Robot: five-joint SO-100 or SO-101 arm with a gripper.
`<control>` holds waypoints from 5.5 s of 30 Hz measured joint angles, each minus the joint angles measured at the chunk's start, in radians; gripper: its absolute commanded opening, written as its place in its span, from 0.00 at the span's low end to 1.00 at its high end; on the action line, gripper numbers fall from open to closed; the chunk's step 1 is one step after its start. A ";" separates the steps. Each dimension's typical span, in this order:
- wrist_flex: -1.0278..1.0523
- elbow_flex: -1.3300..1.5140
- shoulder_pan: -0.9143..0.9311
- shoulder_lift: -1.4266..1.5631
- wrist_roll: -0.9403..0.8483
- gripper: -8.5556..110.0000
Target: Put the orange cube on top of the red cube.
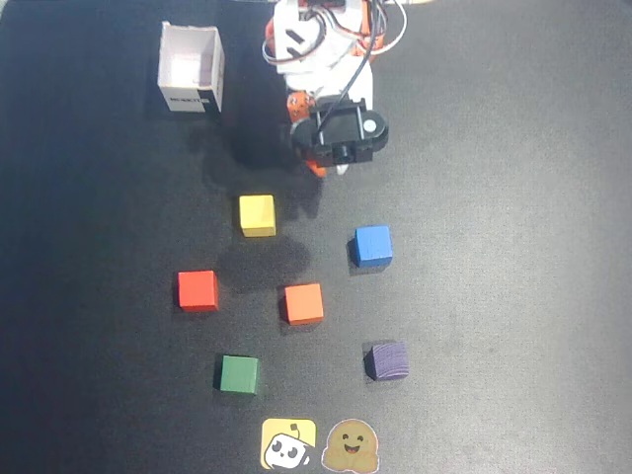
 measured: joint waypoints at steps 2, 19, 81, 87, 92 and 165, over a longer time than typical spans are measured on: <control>-0.015 -0.037 0.000 -0.063 0.018 0.17; -0.061 -0.758 0.006 -1.086 0.066 0.28; -0.078 -1.103 0.071 -1.674 0.060 0.12; 0.032 -1.135 0.141 -1.562 0.067 0.12; 0.091 -1.135 0.224 -1.493 0.067 0.12; 0.147 -1.443 0.431 -1.798 -0.164 0.16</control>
